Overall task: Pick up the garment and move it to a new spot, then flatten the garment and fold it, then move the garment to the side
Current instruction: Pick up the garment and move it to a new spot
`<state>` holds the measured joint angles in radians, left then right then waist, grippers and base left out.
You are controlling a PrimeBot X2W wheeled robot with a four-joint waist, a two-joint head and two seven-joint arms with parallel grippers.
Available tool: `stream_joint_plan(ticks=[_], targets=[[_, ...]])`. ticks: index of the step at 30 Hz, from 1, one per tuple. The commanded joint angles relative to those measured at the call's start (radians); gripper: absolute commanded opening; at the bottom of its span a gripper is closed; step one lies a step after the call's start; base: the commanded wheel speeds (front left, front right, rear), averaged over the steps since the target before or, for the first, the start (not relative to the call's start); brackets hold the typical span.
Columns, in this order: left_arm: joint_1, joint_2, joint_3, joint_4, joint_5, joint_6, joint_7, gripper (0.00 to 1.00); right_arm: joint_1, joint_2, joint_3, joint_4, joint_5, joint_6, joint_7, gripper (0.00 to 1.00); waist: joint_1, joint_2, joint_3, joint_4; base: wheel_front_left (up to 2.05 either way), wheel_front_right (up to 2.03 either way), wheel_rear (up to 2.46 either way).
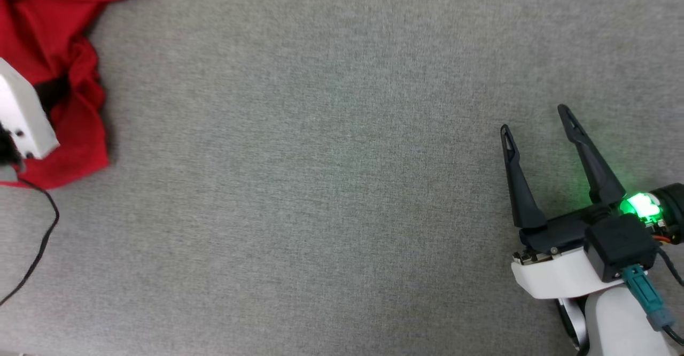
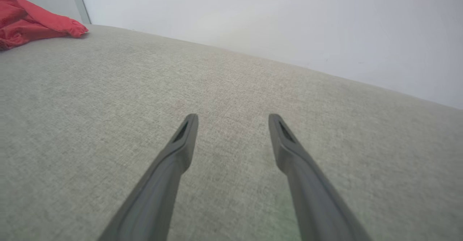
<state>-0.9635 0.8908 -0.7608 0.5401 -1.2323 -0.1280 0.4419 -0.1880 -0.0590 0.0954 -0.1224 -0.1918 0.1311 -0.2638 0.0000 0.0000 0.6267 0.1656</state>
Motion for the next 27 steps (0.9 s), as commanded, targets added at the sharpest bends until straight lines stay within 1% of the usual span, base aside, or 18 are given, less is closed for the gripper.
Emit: stream_joint_plan(ticks=[1,4,8,12,16,18,22,27], targets=[[0.027,0.008,-0.028,-0.022,0.011,-0.002,-0.031,0.0,0.005,0.0,0.001,0.01,0.004,-0.001,-0.002,1.0,0.0,0.0,-0.049,0.008,0.0,0.0,0.0],[0.022,0.044,-0.051,-0.05,0.031,-0.002,-0.113,0.0,0.014,0.002,0.006,0.025,0.01,-0.001,-0.002,1.0,0.0,0.0,-0.104,0.011,0.0,0.0,0.0],[0.015,0.07,-0.077,-0.065,0.069,-0.002,-0.246,0.0,0.029,0.004,0.002,0.053,0.024,-0.001,-0.002,1.0,0.0,0.0,-0.189,0.013,0.0,0.0,0.0],[0.0,0.096,-0.103,-0.091,0.135,-0.002,-0.388,0.0,0.049,0.008,-0.004,0.072,0.044,-0.001,-0.002,1.0,0.0,0.0,-0.274,0.013,0.0,0.0,0.0],[-0.03,0.107,-0.107,-0.11,0.23,-0.002,-0.552,0.0,0.069,0.009,-0.006,0.088,0.059,-0.001,-0.002,1.0,0.0,0.0,-0.351,0.007,0.0,0.0,0.0],[-0.035,0.101,-0.101,-0.111,0.267,0.004,-0.619,0.0,0.077,0.01,-0.006,0.093,0.074,-0.001,-0.002,1.0,0.0,0.0,-0.384,-0.001,0.0,0.0,0.0],[-0.061,0.088,-0.088,-0.151,0.333,0.027,-0.682,0.0,0.096,0.01,-0.003,0.097,0.116,-0.001,-0.002,1.0,0.0,0.0,-0.441,-0.024,0.0,0.0,0.0],[-0.089,0.052,-0.056,-0.238,0.423,0.085,-0.704,0.0,0.115,0.01,-0.002,0.098,0.141,-0.001,-0.002,1.0,0.0,0.0,-0.487,-0.068,0.0,0.0,0.0]])
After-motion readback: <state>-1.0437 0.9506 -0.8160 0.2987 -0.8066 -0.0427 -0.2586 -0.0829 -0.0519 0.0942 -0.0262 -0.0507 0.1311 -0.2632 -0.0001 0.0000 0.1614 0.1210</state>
